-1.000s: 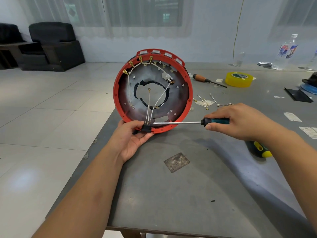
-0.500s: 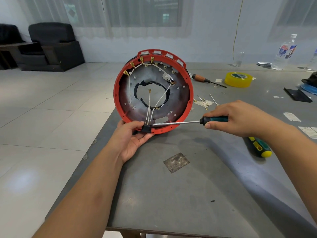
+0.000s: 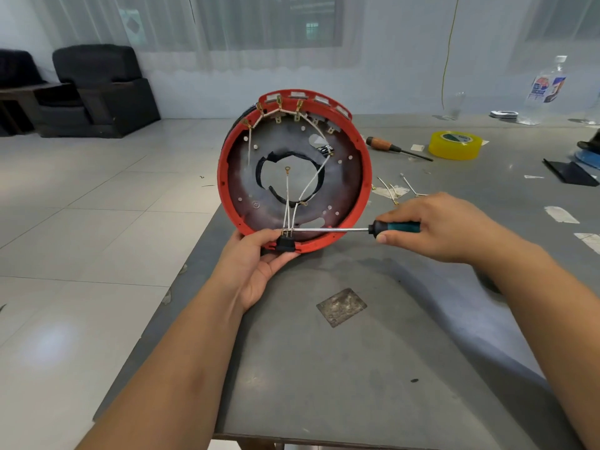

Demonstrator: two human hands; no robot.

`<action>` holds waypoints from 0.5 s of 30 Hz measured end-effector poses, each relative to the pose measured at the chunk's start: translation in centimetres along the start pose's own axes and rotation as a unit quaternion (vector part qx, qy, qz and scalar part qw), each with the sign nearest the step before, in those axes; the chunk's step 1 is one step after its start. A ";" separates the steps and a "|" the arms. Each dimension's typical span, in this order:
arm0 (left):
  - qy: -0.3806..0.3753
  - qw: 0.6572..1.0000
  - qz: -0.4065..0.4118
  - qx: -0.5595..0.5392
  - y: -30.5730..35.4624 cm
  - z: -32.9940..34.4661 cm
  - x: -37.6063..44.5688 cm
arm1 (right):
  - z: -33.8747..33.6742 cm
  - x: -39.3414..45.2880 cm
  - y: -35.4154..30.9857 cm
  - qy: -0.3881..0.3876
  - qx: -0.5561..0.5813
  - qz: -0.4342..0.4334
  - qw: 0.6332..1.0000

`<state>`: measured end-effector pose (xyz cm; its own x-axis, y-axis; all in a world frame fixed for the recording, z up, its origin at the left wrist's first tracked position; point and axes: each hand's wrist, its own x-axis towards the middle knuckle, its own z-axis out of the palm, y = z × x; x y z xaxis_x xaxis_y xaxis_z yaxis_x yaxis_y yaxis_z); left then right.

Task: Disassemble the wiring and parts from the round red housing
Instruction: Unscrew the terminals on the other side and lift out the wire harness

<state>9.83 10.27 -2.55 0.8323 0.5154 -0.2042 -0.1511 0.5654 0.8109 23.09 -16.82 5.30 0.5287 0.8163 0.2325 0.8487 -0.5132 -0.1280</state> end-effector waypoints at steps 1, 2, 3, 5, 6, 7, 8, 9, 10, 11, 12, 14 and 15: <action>0.002 1.000 0.000 -0.001 0.0 0.0 0.0 | -0.2 -0.1 0.2 -0.002 -0.007 0.002 1.000; 0.003 1.000 0.001 -0.001 0.0 0.0 0.1 | -0.4 -0.2 0.4 -0.006 -0.013 0.006 1.000; 0.003 1.000 0.000 -0.001 0.0 0.0 0.0 | -0.7 -0.4 0.6 -0.010 -0.012 0.011 1.000; 0.002 1.000 -0.004 -0.004 0.1 0.0 0.0 | -1.4 -0.9 0.9 -0.010 0.005 0.021 1.000; 0.002 1.000 -0.007 -0.006 0.1 0.0 0.0 | -1.7 -1.2 1.0 -0.013 0.014 0.026 0.999; 0.002 1.000 -0.008 -0.008 0.1 0.1 0.0 | -1.9 -1.4 1.1 -0.020 0.021 0.029 0.999; 0.003 1.000 -0.009 -0.010 0.1 0.1 0.0 | -2.1 -1.5 1.2 -0.029 0.024 0.032 0.999; 0.005 1.000 -0.011 -0.012 0.1 0.1 0.0 | -2.1 -1.6 1.3 -0.037 0.027 0.034 0.998; 0.006 1.000 -0.014 -0.013 0.1 0.1 0.0 | -2.2 -1.7 1.4 -0.042 0.029 0.035 0.998; 0.006 1.000 -0.016 -0.012 0.1 0.1 0.0 | -2.2 -1.7 1.5 -0.045 0.032 0.036 0.998; 0.006 1.000 -0.017 -0.010 0.1 0.1 0.0 | -2.2 -1.8 1.4 -0.046 0.034 0.036 0.998; 0.005 1.000 -0.020 -0.007 0.1 0.1 -0.1 | -2.0 -1.9 1.4 -0.047 0.041 0.034 0.997; 0.005 1.000 -0.021 -0.006 0.1 0.1 -0.1 | -1.9 -1.9 1.3 -0.046 0.046 0.032 0.997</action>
<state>9.81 10.23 -2.35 0.8324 0.4981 -0.2429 -0.1233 0.5938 0.7951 23.18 -19.54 6.56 0.5775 0.8055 0.1325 0.8087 -0.5423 -0.2280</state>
